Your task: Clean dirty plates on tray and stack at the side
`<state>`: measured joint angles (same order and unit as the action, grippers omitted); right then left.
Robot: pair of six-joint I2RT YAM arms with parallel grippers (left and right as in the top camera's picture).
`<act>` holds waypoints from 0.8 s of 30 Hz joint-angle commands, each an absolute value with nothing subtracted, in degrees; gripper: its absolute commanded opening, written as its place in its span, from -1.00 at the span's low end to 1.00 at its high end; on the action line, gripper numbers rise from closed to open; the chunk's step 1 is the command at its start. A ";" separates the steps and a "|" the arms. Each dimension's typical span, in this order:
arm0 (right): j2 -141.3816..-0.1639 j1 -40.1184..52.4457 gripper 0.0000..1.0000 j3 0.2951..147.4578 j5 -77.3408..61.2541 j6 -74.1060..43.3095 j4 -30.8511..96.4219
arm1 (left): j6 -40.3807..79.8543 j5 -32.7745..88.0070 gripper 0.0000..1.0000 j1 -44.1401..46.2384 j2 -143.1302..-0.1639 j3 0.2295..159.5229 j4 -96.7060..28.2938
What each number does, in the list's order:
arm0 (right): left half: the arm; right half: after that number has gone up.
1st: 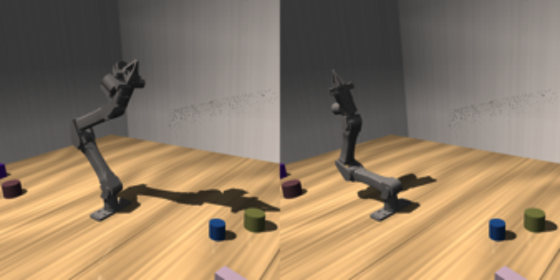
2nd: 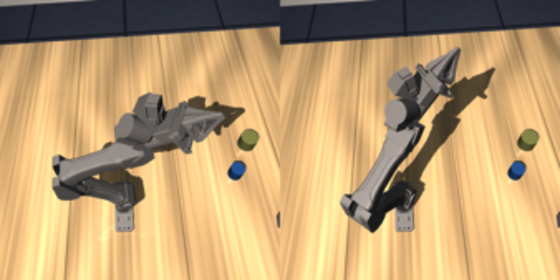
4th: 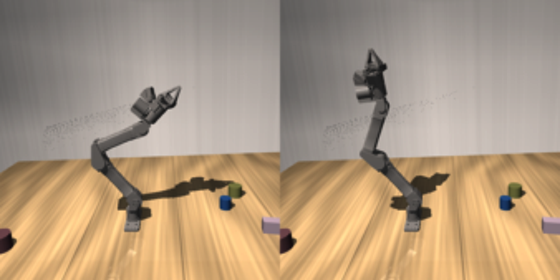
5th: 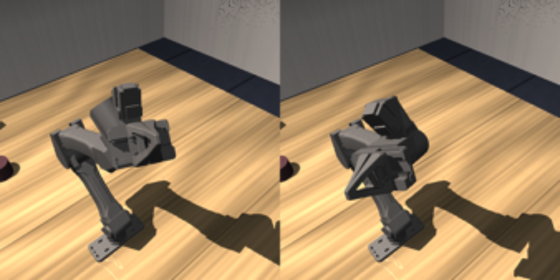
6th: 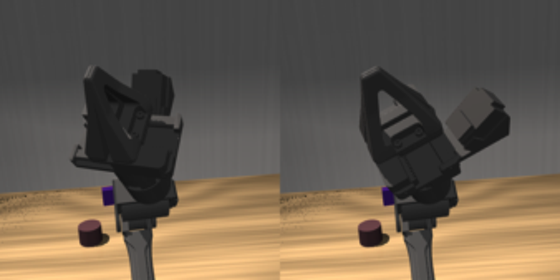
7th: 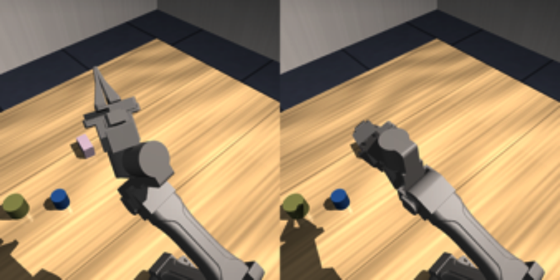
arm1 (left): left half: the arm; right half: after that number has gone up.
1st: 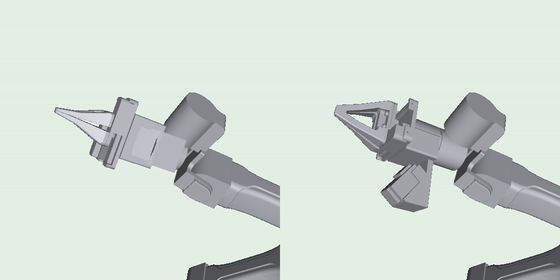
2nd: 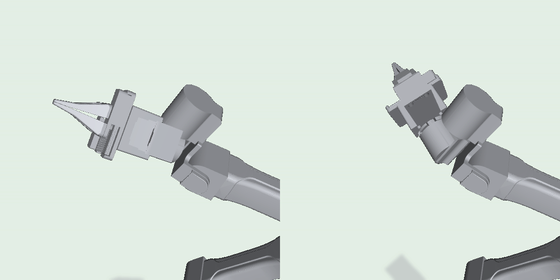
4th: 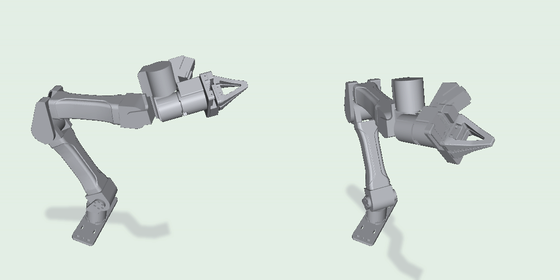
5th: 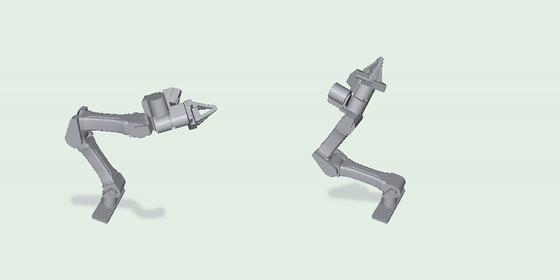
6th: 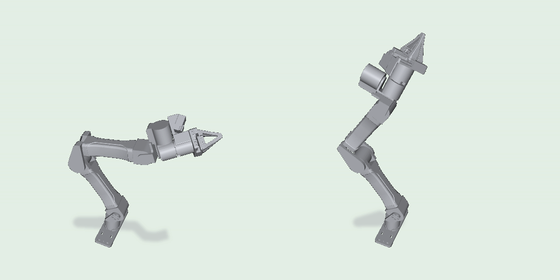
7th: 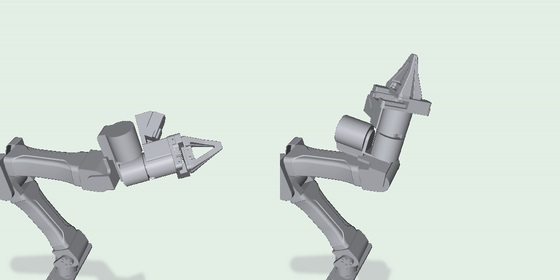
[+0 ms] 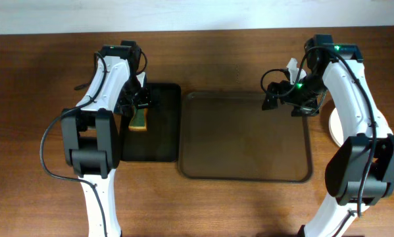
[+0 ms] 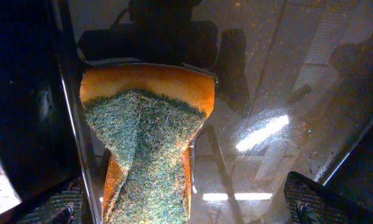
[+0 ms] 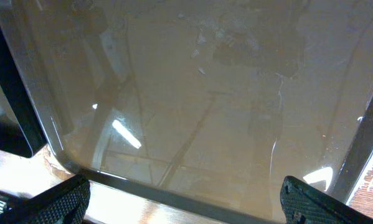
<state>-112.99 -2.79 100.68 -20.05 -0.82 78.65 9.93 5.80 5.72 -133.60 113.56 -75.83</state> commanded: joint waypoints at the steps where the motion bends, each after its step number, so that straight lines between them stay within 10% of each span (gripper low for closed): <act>1: -113.51 -2.59 0.97 100.60 -20.36 -0.21 78.61 | 9.76 6.39 0.99 5.58 -131.55 113.71 -75.88; 18: -46.24 3.53 0.97 97.14 -3.33 2.44 65.06 | 9.76 6.42 0.99 5.58 -131.55 113.71 -75.88; 24: -15.62 6.04 0.97 52.10 -3.36 4.08 20.43 | 9.76 6.39 0.99 5.58 -131.55 113.71 -75.88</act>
